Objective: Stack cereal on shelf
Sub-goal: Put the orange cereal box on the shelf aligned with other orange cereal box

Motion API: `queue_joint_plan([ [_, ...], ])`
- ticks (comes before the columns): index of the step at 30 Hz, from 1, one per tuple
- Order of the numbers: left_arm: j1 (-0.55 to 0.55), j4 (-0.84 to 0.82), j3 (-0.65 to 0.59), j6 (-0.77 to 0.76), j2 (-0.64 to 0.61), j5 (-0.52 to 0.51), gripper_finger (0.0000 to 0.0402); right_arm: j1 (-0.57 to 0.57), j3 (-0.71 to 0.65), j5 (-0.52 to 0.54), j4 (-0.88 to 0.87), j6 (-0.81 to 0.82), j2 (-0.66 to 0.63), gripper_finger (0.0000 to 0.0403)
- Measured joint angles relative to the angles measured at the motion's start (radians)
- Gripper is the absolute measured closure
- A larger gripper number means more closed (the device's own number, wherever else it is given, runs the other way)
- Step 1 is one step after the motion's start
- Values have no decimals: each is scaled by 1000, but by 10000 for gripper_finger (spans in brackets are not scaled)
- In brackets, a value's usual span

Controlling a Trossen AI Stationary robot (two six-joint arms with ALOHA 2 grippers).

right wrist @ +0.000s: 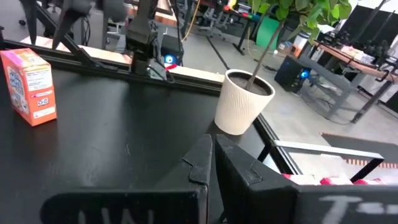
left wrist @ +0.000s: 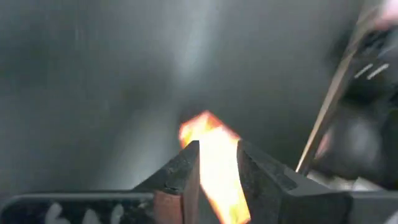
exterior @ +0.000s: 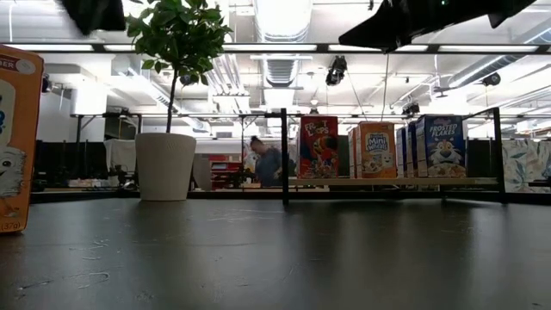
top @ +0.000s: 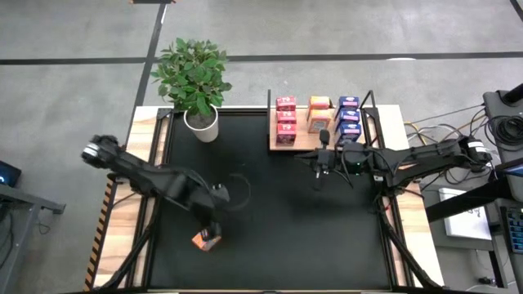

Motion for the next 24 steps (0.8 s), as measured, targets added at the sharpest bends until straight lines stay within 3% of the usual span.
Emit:
queue_joint_plan([
  [3, -28, -117, 27, -48, 93, 56, 290, 0, 0, 0, 7, -3, 2, 390],
  [9, -64, -251, 29, -140, 191, 56, 223, 0, 0, 0, 15, -3, 2, 390],
  [13, -72, -248, 29, -157, 184, 48, 190, 0, 0, -1, 15, 2, 2, 390],
  [16, -75, -257, 58, -174, 165, -24, 171, 0, 0, -1, 15, 5, 2, 390],
  [24, -117, -251, 183, -293, 138, -97, 147, 0, 0, 0, 8, 9, 2, 390],
])
